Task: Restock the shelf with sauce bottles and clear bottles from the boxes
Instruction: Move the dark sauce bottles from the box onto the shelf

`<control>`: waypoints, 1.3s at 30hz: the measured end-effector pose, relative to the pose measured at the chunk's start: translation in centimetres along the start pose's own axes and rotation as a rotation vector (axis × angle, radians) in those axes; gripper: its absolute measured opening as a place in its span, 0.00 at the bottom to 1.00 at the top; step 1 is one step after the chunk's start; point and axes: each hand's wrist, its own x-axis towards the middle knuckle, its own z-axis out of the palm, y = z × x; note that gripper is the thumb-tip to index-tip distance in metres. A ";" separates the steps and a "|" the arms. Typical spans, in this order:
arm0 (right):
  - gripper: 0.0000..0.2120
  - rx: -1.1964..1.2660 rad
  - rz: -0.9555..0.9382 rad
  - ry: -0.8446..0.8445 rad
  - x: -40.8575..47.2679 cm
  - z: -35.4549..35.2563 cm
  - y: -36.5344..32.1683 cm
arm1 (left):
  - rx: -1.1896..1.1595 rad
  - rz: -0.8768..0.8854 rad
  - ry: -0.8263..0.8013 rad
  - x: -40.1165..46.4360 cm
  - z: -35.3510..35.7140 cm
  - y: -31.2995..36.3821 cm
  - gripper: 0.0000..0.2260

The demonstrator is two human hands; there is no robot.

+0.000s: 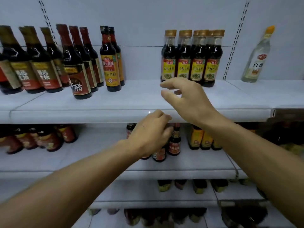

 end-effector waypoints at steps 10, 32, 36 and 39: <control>0.10 0.119 0.114 -0.232 -6.3 7.0 0.3 | -0.102 -0.151 -0.212 -7.4 5.3 -3.9 0.13; 0.12 0.213 0.326 -0.755 -17.5 23.7 9.6 | -0.442 -0.572 -0.327 -17.0 22.5 -9.5 0.09; 0.09 0.248 0.447 -0.806 -21.4 27.0 11.9 | -0.470 -0.673 -0.377 -20.2 26.4 -10.8 0.09; 0.09 0.243 0.514 -0.867 -24.7 29.5 14.3 | -0.474 -0.727 -0.419 -22.5 29.9 -11.9 0.07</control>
